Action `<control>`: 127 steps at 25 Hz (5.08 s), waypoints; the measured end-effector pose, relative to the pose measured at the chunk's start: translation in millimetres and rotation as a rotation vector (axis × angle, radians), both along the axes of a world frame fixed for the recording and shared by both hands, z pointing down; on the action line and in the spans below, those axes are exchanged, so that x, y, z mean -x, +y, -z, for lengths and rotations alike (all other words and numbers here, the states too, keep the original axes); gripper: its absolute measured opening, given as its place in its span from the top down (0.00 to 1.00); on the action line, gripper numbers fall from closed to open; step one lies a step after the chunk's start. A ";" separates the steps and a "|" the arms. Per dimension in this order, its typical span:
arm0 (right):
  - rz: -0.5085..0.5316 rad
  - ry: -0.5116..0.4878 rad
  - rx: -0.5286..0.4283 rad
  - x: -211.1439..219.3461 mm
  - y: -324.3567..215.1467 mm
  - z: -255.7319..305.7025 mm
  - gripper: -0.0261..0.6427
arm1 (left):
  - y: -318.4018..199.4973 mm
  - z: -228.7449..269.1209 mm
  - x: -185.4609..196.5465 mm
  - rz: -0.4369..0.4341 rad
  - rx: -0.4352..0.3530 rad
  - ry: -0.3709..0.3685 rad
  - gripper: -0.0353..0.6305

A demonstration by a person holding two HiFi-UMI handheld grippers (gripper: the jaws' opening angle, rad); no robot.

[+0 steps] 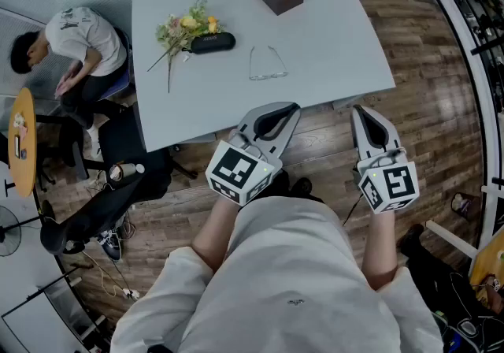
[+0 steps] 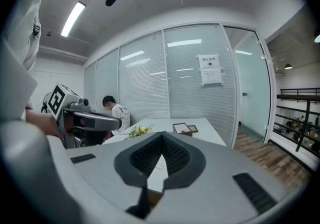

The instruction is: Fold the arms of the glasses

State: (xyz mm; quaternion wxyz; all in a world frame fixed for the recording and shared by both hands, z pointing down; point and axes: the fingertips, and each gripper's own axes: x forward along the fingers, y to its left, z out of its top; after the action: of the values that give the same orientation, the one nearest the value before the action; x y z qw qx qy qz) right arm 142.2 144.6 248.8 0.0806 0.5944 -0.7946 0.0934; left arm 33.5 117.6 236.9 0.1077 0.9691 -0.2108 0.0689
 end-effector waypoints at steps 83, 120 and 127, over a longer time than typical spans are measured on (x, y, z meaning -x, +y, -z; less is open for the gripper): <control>0.484 -0.014 0.234 62.5 -179.0 -72.3 0.78 | -141.2 -71.7 58.0 0.324 0.104 -0.169 0.78; 0.668 0.186 0.389 75.2 -186.9 -199.6 0.66 | -155.5 -223.0 50.1 0.327 0.225 -0.427 0.60; 0.670 0.211 0.420 81.1 -187.3 -228.4 0.66 | -159.5 -250.3 52.8 0.327 0.254 -0.441 0.59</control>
State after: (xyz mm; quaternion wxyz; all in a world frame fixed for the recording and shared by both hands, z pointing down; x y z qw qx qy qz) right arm 61.1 -42.7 477.1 0.3075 0.2797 -0.8952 0.1607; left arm -19.3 -41.9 487.2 0.1891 0.8628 -0.3720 0.2854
